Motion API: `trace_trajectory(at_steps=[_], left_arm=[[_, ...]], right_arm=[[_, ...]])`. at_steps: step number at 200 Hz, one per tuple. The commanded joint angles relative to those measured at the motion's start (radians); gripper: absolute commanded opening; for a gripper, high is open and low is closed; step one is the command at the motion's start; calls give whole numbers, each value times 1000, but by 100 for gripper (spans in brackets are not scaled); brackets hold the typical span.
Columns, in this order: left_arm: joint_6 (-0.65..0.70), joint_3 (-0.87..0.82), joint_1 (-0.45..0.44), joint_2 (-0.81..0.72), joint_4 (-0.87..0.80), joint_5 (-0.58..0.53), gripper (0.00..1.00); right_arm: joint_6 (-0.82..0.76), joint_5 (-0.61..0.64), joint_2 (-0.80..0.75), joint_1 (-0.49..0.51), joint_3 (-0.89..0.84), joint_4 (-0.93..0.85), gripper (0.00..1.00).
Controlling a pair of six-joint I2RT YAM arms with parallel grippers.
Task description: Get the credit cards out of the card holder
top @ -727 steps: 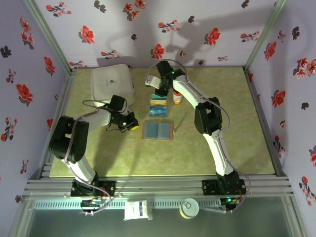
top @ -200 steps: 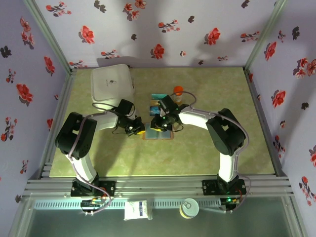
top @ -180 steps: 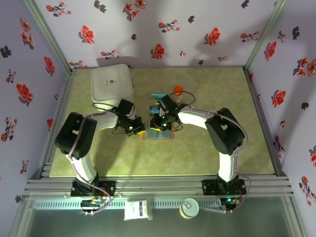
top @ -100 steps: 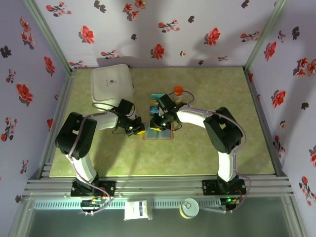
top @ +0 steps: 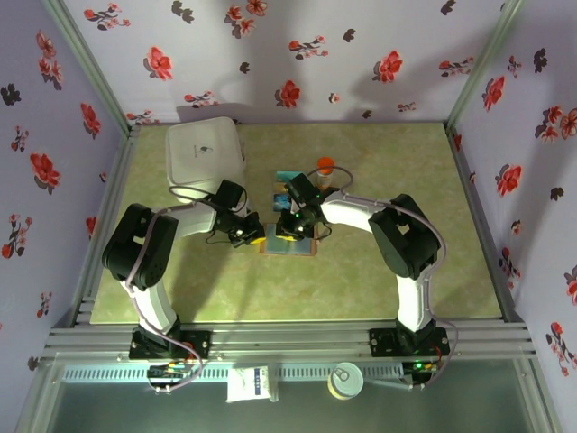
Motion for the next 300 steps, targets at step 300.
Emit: trace_trajectory(at_steps=[300], left_arm=[[-40, 73, -14, -83, -57, 29, 10]], right_arm=[[-6, -107, -84, -79, -232, 258, 22]])
